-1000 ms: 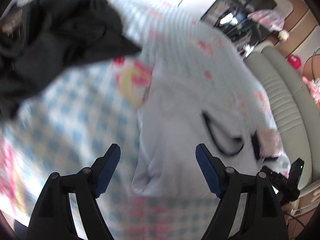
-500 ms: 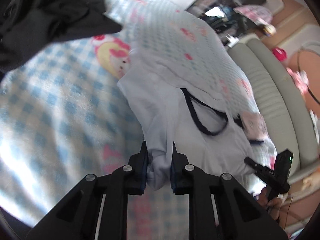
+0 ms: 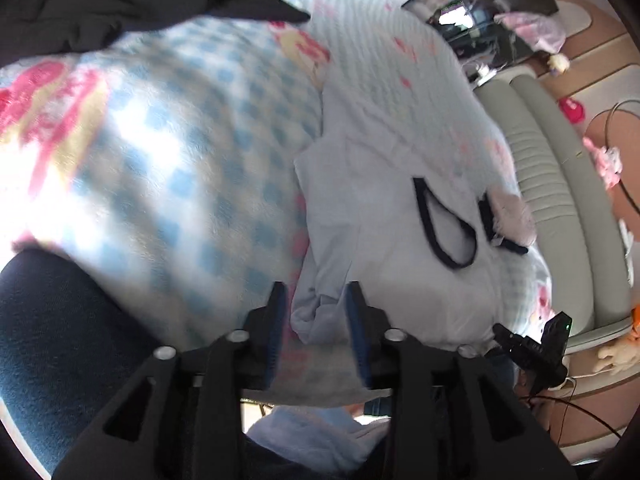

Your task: Fold clothes

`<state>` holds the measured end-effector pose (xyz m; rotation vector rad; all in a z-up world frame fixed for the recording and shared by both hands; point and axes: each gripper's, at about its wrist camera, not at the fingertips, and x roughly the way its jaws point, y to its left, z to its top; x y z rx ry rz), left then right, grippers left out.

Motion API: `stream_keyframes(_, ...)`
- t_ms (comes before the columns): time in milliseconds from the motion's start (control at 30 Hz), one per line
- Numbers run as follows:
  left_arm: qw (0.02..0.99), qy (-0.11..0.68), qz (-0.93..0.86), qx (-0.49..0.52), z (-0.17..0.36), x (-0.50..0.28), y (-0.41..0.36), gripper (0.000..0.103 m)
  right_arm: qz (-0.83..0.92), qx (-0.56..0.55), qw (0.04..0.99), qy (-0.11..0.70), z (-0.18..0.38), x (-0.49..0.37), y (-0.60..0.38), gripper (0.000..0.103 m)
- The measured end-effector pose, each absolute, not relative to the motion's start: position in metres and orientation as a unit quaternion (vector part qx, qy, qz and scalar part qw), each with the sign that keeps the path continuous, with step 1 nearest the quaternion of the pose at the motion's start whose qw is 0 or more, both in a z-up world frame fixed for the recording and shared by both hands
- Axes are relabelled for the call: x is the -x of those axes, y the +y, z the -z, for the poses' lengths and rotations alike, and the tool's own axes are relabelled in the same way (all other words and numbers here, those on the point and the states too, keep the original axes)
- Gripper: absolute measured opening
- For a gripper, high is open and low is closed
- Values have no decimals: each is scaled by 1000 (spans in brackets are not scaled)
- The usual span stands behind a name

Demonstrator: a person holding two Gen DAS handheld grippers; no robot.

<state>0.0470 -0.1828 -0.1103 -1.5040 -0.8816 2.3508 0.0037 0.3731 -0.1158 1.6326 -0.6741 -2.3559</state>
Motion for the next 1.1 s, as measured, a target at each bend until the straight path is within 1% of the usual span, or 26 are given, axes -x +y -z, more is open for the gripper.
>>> stream_keyframes(67, 118, -287, -799, 515, 112, -46, -173, 51, 805, -548, 105, -202, 109, -6, 367, 30)
stream_keyframes(133, 126, -263, -800, 524, 113, -43, -157, 47, 802, -553, 122, -192, 111, -5, 359, 31)
stream_keyframes(167, 123, -246, -803, 529, 114, -41, -149, 35, 796, -562, 125, -188, 116, -4, 356, 35)
stream_keyframes(200, 116, -231, -805, 534, 115, -40, -143, 16, 791, -570, 123, -183, 122, -3, 352, 35)
stream_keyframes(267, 105, -212, -810, 537, 114, -40, -137, 13, 786, -582, 114, -172, 128, -4, 346, 34)
stream_keyframes(300, 105, -210, -812, 534, 112, -41, -135, 10, 788, -581, 111, -172, 128, -6, 346, 31)
stream_keyframes(333, 103, -207, -816, 530, 109, -43, -136, 9, 790, -577, 108, -175, 127, -8, 347, 29)
stream_keyframes(367, 102, -205, -819, 526, 106, -44, -137, 9, 794, -573, 106, -171, 125, -10, 346, 21)
stream_keyframes(400, 104, -203, -821, 524, 103, -46, -138, 9, 799, -569, 106, -164, 122, -11, 345, 18)
stream_keyframes(500, 101, -194, -818, 531, 103, -47, -143, 9, 809, -559, 111, -145, 115, -15, 343, 15)
stream_keyframes(633, 97, -209, -799, 556, 121, -49, -151, 9, 794, -567, 114, -185, 123, -13, 353, 15)
stream_keyframes(667, 98, -215, -796, 557, 122, -50, -153, 13, 789, -574, 107, -191, 128, -12, 358, 15)
stream_keyframes(700, 102, -224, -794, 555, 120, -51, -156, 13, 786, -578, 105, -195, 130, -13, 360, 15)
stream_keyframes(733, 107, -234, -792, 553, 118, -52, -160, 15, 783, -580, 106, -198, 130, -15, 361, 16)
stream_keyframes(767, 107, -243, -794, 546, 115, -52, -165, 29, 781, -582, 107, -202, 131, -16, 362, 16)
stream_keyframes(800, 105, -252, -798, 537, 111, -51, -171, 46, 781, -581, 108, -202, 128, -17, 363, 17)
stream_keyframes(833, 102, -256, -804, 526, 106, -51, -176, 47, 783, -579, 110, -201, 124, -18, 364, 18)
stream_keyframes(967, 104, -243, -840, 474, 78, -40, -174, 46, 809, -549, 95, -188, 95, -15, 371, 23)
stream_keyframes(1033, 132, -225, -850, 458, 68, -28, -156, 46, 830, -523, 92, -173, 77, -10, 365, 24)
stream_keyframes(1100, 144, -207, -846, 469, 74, -16, -135, 46, 840, -507, 106, -161, 68, -3, 354, 24)
